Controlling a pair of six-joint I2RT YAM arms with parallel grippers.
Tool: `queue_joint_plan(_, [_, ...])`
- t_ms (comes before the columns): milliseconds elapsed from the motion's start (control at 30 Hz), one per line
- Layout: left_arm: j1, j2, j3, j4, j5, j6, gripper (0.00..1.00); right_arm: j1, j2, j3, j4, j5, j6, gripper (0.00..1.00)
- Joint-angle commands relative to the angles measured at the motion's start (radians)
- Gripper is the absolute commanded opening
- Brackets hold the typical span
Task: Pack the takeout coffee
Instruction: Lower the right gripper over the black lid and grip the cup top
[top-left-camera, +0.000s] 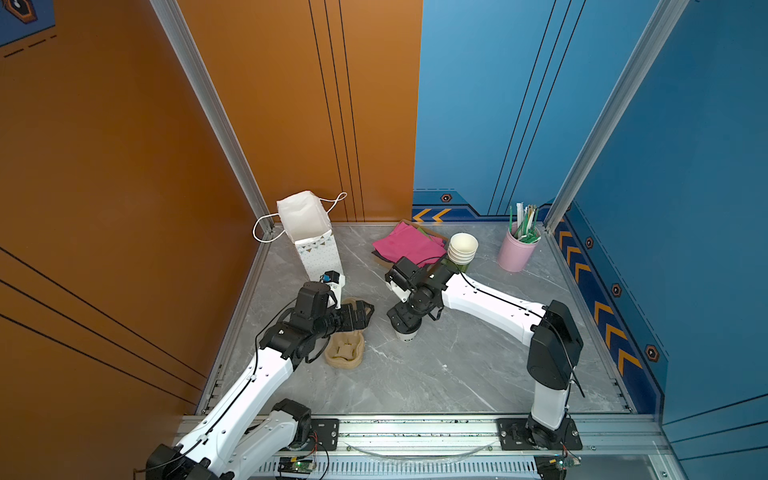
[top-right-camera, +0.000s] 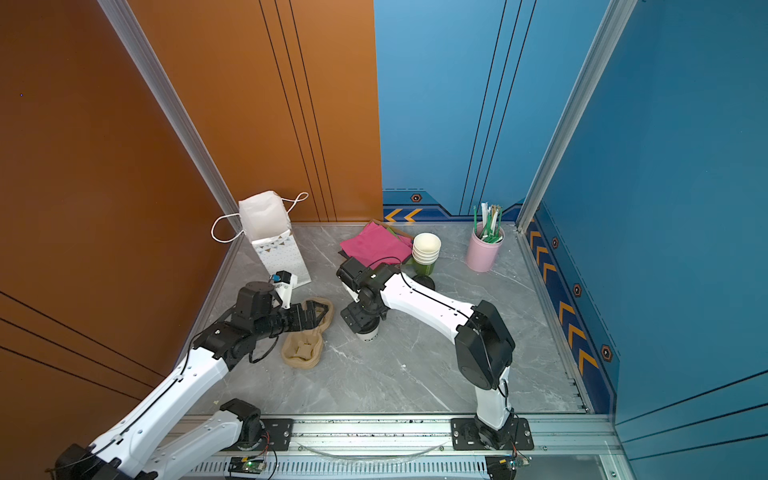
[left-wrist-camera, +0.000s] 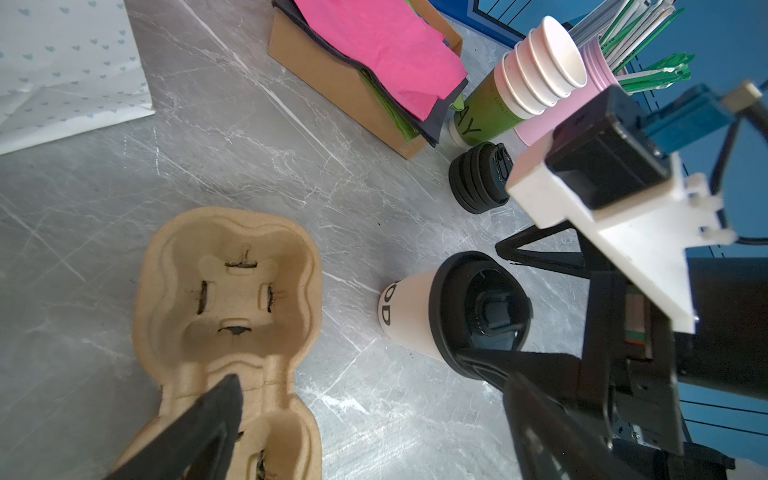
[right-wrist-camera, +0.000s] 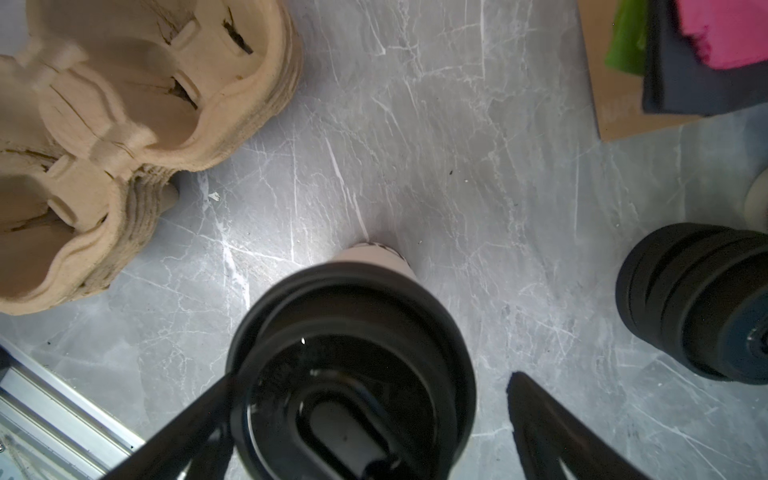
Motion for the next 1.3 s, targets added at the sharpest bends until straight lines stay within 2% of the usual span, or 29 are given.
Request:
queue_joint_plan(0, [0.007,-0.009,-0.010,-0.017,-0.004,0.006,0.98,0.006,0.020,0.022,-0.027,-0.014,0.012,1.00])
queue_joint_plan(300, [0.007,-0.008,-0.014,-0.017,-0.008,0.006,0.98,-0.008,0.029,0.025,-0.025,-0.027,0.012,1.00])
queue_joint_plan(633, [0.007,-0.004,-0.015,-0.016,-0.011,0.002,0.98,-0.056,-0.029,0.031,-0.026,-0.046,0.005,1.00])
queue_joint_plan(967, [0.005,-0.008,-0.020,-0.016,-0.014,0.000,0.98,-0.038,-0.051,0.025,-0.024,-0.060,0.019,1.00])
queue_joint_plan(1267, [0.006,-0.009,-0.027,-0.016,-0.014,0.000,0.98,-0.028,-0.028,0.012,-0.025,-0.027,0.022,1.00])
